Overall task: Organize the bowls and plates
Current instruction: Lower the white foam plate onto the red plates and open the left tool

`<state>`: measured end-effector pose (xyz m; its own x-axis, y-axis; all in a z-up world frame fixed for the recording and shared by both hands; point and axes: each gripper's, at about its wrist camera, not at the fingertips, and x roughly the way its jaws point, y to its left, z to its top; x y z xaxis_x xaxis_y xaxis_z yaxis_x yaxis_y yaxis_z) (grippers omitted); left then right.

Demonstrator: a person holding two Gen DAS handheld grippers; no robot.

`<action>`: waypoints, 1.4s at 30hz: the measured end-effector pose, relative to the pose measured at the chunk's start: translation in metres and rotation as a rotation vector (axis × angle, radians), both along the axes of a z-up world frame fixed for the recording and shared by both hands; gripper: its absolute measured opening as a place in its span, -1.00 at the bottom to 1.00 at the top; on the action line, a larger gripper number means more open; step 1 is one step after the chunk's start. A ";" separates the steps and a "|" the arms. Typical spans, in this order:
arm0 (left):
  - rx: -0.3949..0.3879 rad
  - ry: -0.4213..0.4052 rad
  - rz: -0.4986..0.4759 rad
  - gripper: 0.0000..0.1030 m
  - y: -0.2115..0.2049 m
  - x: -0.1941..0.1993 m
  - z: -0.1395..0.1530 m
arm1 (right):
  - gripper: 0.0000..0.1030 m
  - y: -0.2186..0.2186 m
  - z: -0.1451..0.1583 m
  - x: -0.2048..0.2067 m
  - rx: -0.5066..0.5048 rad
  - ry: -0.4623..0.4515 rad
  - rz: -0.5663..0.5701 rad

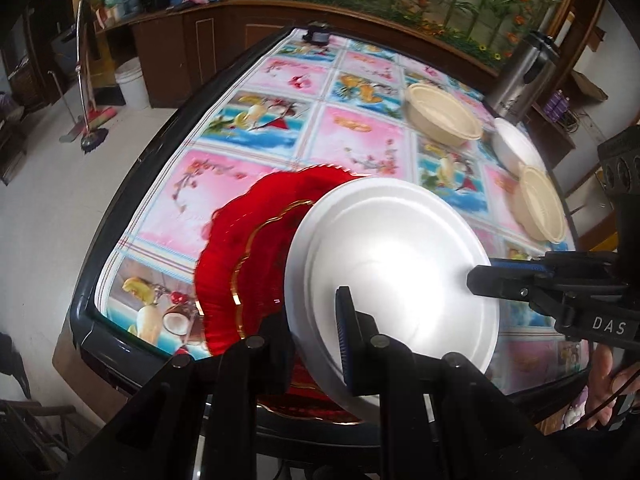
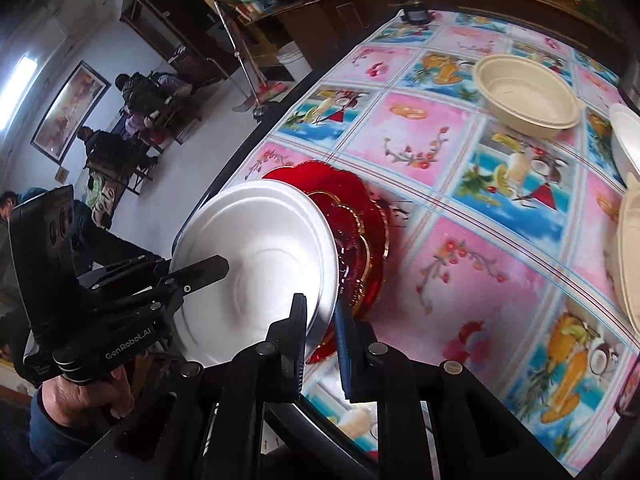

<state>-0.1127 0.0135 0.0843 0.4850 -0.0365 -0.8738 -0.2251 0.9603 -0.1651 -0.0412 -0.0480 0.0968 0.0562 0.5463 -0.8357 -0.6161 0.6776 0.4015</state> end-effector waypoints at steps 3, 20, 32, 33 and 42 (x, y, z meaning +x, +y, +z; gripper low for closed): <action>-0.021 0.025 0.004 -0.69 0.009 0.003 -0.014 | -0.70 0.012 -0.011 0.002 -0.019 0.010 0.004; -0.010 0.086 -0.027 -0.69 0.023 0.031 -0.048 | -0.70 0.035 -0.047 0.020 -0.102 0.013 -0.024; 0.011 0.112 -0.012 -0.63 0.024 0.030 -0.049 | -0.65 0.039 -0.055 0.021 -0.090 0.056 0.000; 0.008 0.111 -0.009 -0.56 0.024 0.030 -0.049 | -0.65 0.038 -0.055 0.021 -0.090 0.062 0.005; 0.019 0.098 0.022 -0.05 0.017 0.026 -0.041 | -0.41 0.024 -0.042 0.016 -0.044 0.060 0.027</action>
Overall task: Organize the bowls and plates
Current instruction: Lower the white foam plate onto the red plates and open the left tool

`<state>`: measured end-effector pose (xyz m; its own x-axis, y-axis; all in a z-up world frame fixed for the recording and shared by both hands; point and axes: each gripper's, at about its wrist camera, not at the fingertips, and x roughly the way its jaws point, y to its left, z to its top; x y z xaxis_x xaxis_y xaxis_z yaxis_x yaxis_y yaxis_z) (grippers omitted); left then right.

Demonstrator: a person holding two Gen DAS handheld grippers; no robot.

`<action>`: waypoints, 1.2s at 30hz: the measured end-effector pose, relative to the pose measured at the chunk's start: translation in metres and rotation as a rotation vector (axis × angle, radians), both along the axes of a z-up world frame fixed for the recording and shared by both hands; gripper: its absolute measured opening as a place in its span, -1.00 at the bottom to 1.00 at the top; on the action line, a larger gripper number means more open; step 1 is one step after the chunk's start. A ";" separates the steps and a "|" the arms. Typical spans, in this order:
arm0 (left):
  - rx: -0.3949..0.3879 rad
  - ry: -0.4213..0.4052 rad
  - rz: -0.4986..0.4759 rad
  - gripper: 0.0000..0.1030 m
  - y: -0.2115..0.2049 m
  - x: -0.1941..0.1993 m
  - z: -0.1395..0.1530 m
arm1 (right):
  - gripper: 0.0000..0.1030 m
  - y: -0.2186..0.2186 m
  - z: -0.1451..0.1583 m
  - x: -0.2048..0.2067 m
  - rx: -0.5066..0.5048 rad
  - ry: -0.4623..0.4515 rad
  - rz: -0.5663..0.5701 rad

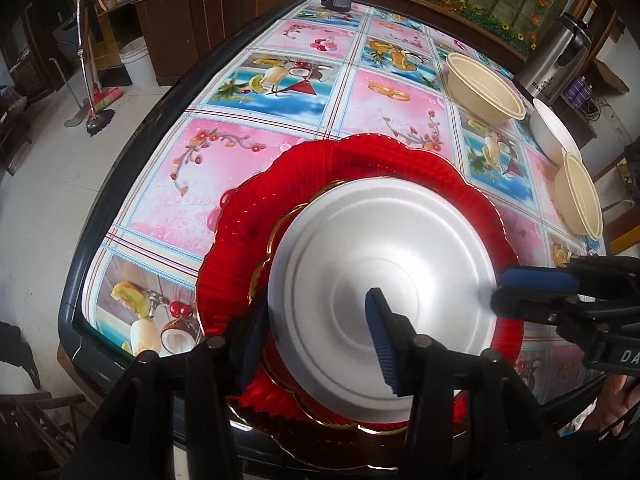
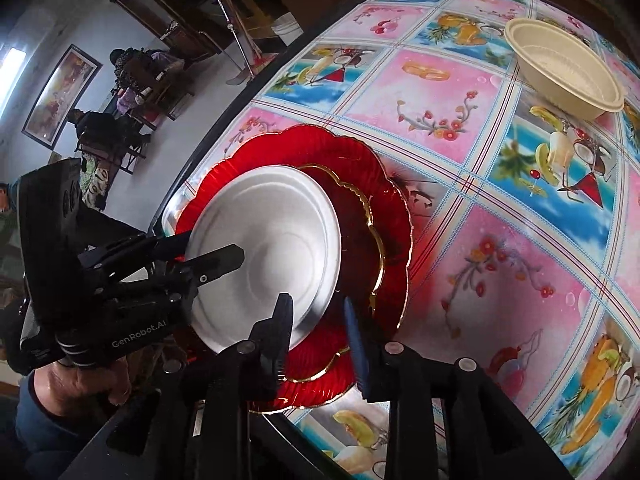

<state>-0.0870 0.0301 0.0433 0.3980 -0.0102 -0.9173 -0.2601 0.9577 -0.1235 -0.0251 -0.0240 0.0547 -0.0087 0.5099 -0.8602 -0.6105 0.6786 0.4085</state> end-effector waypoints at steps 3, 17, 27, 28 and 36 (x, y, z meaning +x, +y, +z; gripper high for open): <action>0.008 -0.008 0.019 0.01 0.000 -0.003 0.005 | -0.41 -0.008 0.006 0.001 0.019 0.000 -0.007; 0.025 -0.062 0.084 0.06 -0.014 -0.018 0.033 | -0.41 -0.093 0.031 0.025 0.117 0.006 -0.185; 0.040 -0.103 0.042 0.08 -0.047 -0.018 0.055 | -0.26 -0.214 0.039 0.086 0.060 -0.068 -0.508; 0.041 -0.103 0.035 0.08 -0.051 -0.017 0.055 | -0.15 -0.222 0.038 0.091 0.050 -0.076 -0.531; 0.046 -0.094 -0.010 0.08 -0.077 -0.012 0.057 | 0.04 -0.239 0.000 0.108 -0.029 -0.003 -0.532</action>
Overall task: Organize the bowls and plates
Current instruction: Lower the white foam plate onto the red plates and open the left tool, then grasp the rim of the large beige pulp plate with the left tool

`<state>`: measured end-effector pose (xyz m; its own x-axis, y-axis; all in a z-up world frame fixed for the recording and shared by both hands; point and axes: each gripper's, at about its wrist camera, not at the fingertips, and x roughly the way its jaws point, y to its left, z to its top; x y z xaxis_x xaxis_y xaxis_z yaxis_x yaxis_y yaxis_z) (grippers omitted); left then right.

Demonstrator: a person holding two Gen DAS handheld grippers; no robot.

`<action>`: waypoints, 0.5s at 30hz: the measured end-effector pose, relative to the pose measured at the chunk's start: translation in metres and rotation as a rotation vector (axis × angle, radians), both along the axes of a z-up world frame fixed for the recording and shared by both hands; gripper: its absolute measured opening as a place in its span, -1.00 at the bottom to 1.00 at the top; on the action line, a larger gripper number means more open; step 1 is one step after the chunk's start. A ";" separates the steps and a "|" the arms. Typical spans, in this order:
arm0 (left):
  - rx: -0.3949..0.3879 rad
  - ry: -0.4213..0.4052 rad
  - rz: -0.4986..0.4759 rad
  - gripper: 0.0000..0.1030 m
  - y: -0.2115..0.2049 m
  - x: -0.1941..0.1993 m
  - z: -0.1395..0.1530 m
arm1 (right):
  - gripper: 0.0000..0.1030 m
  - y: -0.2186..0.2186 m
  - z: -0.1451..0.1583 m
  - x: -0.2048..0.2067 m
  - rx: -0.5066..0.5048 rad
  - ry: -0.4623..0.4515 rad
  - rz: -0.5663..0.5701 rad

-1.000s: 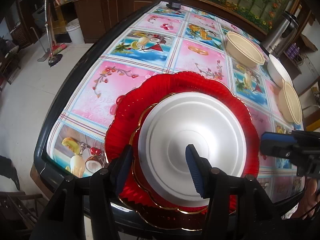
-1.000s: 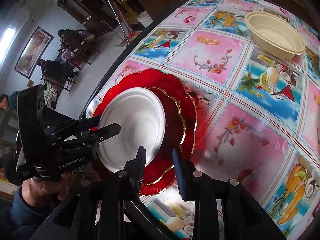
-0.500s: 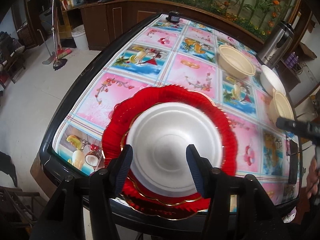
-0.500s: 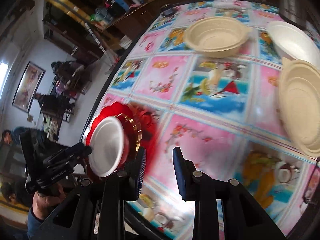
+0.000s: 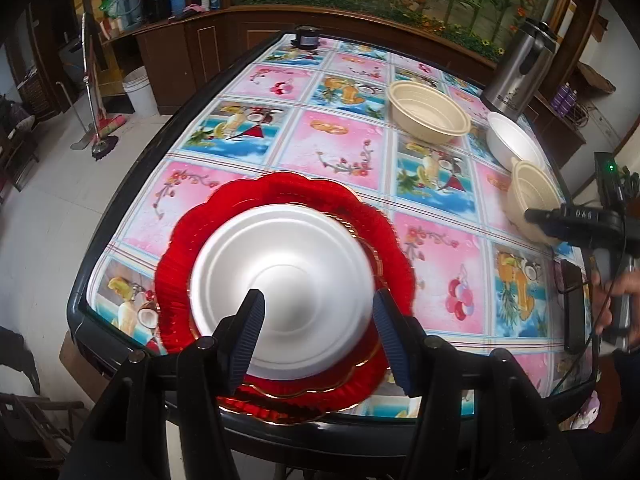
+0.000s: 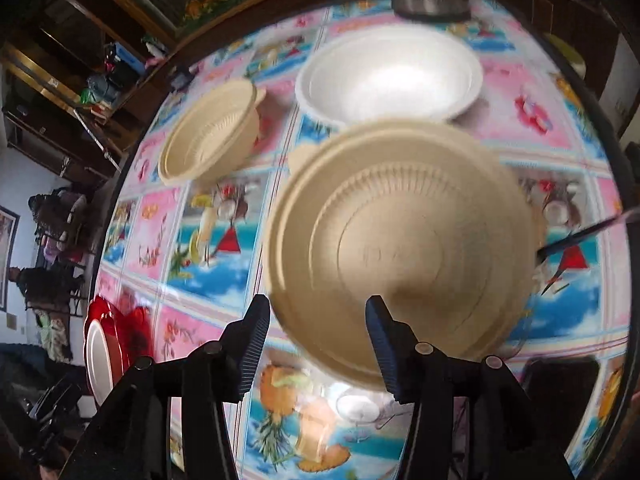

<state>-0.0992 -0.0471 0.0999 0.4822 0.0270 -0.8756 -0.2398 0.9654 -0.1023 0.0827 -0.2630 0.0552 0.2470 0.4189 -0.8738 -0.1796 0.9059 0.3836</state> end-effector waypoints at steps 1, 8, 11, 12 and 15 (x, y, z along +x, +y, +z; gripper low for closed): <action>-0.001 0.001 -0.003 0.08 -0.002 0.001 0.000 | 0.05 0.006 -0.002 -0.006 0.009 0.005 0.028; -0.012 -0.001 -0.048 0.08 -0.024 0.011 0.002 | 0.06 0.052 0.005 -0.065 0.253 0.159 0.213; -0.029 0.000 -0.080 0.08 -0.034 0.016 0.002 | 0.06 0.051 0.024 -0.076 0.322 0.118 0.225; -0.037 0.002 -0.097 0.08 -0.039 0.017 0.002 | 0.06 0.047 0.032 -0.075 0.284 0.064 0.216; -0.069 0.012 -0.149 0.08 -0.053 0.021 -0.002 | 0.06 0.025 0.046 -0.069 0.127 -0.061 0.160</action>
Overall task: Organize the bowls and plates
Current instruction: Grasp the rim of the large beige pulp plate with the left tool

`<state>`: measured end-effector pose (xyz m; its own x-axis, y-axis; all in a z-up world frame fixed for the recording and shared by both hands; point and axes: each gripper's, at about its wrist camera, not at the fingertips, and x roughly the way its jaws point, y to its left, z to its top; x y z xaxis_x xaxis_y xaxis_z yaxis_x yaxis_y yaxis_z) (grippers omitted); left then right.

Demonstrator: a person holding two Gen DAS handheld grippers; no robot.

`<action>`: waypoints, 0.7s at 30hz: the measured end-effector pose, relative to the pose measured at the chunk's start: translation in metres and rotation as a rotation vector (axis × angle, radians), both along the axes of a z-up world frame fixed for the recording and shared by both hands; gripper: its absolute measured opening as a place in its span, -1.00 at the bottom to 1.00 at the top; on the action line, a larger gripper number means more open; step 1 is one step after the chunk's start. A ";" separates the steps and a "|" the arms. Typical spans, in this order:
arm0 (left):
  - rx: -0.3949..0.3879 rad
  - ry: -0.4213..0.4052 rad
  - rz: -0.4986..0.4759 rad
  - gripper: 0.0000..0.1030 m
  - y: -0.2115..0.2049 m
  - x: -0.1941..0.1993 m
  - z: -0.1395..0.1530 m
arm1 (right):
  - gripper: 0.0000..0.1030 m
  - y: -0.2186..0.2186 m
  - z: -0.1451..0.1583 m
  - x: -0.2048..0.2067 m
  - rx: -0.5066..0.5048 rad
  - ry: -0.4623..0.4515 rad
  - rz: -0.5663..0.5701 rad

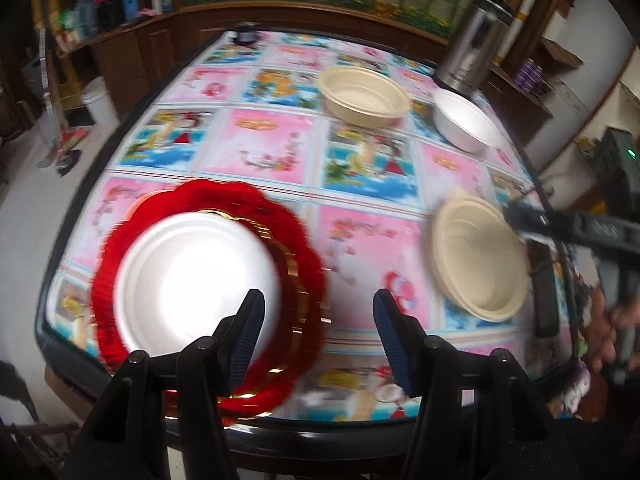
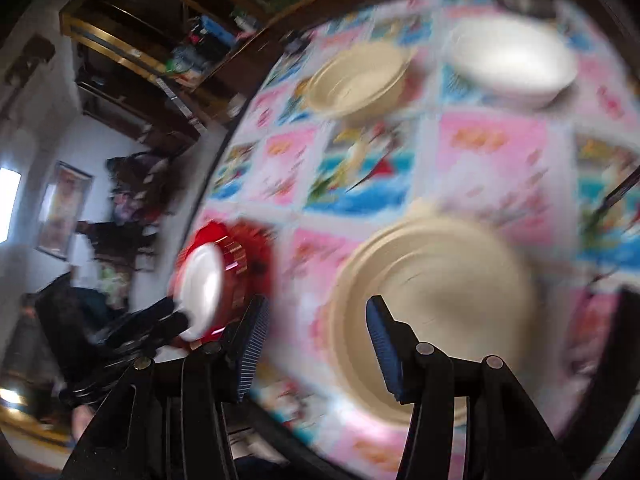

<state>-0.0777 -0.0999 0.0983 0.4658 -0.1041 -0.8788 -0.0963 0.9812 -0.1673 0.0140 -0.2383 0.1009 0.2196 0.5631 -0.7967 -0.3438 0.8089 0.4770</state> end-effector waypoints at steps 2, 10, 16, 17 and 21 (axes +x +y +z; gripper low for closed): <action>-0.025 0.005 -0.036 0.08 -0.011 0.002 -0.002 | 0.06 -0.021 0.000 0.008 -0.036 -0.025 -0.052; -0.024 0.035 -0.105 0.08 -0.036 0.011 -0.011 | 0.06 -0.060 -0.034 0.021 -0.120 0.042 -0.118; -0.032 0.056 -0.119 0.08 -0.039 0.009 -0.019 | 0.06 -0.038 -0.035 -0.029 -0.056 0.154 0.028; -0.033 0.059 -0.118 0.08 -0.039 0.009 -0.020 | 0.06 -0.028 -0.035 -0.041 -0.052 0.174 0.097; -0.052 0.068 -0.101 0.08 -0.034 0.004 -0.024 | 0.06 -0.019 -0.030 -0.064 -0.060 0.170 0.192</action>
